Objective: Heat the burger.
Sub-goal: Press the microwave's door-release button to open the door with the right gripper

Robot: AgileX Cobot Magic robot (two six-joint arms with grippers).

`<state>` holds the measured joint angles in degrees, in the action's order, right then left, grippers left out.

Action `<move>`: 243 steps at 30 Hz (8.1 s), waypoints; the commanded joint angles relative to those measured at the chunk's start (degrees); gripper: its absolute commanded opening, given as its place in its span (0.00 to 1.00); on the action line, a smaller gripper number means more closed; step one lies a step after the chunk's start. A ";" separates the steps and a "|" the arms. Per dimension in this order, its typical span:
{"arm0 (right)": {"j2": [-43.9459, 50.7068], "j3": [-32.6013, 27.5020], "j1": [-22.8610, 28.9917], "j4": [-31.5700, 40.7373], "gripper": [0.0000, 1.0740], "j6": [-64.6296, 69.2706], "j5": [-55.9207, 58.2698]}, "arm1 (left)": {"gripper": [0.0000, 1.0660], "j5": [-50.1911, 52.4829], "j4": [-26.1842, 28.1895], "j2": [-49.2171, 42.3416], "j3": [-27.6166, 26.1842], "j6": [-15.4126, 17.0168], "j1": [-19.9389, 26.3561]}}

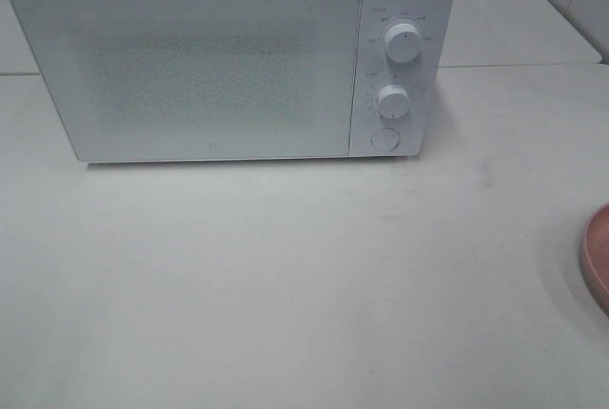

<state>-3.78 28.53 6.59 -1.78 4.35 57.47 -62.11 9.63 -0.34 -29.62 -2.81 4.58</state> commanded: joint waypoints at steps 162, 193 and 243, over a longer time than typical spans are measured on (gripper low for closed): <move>-95.74 -5.67 44.46 55.35 0.61 17.13 -126.22 | 0.94 0.97 0.40 -1.38 0.17 -0.11 -0.23; -95.74 -5.61 44.12 55.75 0.00 69.61 -120.84 | 0.94 0.97 0.40 -1.38 0.17 -0.11 -0.23; -115.74 19.08 25.44 38.22 0.00 73.22 -109.38 | 0.94 0.97 0.40 -0.97 0.17 -0.11 -0.23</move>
<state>-119.75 46.81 32.49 37.13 78.21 -52.08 -61.99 9.63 -0.34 -29.62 -2.81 4.58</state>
